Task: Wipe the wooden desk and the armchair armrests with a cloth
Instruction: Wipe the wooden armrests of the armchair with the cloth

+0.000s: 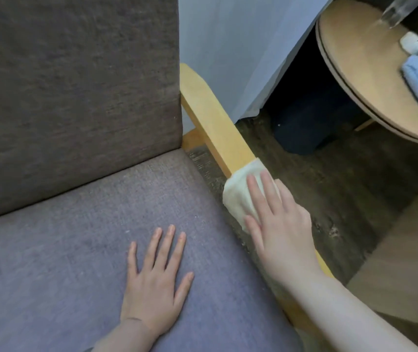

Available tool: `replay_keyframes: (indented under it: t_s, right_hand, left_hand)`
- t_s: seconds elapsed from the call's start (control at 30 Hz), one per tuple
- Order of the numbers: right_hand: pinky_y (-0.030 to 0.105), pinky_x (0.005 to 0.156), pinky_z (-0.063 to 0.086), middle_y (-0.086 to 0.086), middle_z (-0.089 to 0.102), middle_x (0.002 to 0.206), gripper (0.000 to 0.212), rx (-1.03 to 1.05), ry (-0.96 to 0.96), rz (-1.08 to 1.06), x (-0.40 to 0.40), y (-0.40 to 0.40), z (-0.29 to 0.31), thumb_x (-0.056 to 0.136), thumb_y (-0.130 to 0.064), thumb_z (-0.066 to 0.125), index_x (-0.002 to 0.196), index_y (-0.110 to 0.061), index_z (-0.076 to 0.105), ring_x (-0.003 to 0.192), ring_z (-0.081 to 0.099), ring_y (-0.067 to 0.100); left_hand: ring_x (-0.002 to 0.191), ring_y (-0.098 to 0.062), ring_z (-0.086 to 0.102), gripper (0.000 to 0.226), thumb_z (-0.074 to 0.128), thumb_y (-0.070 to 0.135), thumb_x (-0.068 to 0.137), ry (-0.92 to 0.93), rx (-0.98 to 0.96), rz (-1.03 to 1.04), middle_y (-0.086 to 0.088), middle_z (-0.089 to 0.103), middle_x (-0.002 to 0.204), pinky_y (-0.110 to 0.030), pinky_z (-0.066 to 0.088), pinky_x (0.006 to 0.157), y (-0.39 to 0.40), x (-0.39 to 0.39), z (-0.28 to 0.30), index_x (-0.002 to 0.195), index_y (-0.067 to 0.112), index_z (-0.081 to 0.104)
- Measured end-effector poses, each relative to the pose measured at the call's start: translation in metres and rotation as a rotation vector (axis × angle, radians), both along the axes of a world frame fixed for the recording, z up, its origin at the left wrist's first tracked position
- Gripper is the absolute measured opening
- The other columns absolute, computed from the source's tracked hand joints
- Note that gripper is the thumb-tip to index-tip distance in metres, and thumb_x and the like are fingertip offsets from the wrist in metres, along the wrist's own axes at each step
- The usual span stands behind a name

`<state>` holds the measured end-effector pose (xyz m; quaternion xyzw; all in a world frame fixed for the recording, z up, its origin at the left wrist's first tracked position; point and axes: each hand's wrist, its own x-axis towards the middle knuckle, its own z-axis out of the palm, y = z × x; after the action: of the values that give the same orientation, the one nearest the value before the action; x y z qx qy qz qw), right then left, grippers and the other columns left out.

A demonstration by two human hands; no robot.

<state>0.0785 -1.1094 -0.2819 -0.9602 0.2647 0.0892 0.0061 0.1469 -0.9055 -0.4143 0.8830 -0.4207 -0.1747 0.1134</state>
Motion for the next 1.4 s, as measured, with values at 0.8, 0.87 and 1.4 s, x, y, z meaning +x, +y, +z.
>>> replay_keyframes:
  t_s: [0.8,0.87,1.4]
  right_hand:
    - [0.052,0.099,0.036,0.01,0.027,0.157,0.065,-0.067,-0.046,-0.301,-0.106,0.044,-0.004,0.093,-0.033,0.049,0.151,-0.019,0.024,0.136,0.036,0.035]
    - [0.048,0.099,0.032,0.008,0.018,0.159,0.072,-0.076,-0.085,-0.263,-0.033,0.025,-0.011,0.093,-0.034,0.051,0.153,-0.024,0.014,0.138,0.029,0.032]
    - [0.052,0.094,0.043,0.005,0.028,0.156,0.058,-0.09,-0.039,-0.323,-0.182,0.054,-0.004,0.093,-0.034,0.041,0.149,-0.024,0.028,0.135,0.038,0.032]
  left_hand:
    - [0.143,-0.027,0.022,0.07,0.03,0.051,0.087,-0.066,0.059,-0.002,-0.009,0.03,0.155,-0.058,0.006,0.112,-0.004,-0.004,0.005,0.148,0.017,0.031]
    - [0.143,-0.028,0.023,0.07,0.03,0.05,0.086,-0.069,0.073,-0.001,-0.01,0.03,0.155,-0.058,0.006,0.112,-0.005,-0.004,0.008,0.148,0.017,0.032]
    - [0.144,-0.027,0.018,0.07,0.029,0.05,0.087,-0.098,0.074,0.027,-0.009,0.028,0.156,-0.06,0.007,0.112,-0.005,-0.003,0.006,0.148,0.017,0.03]
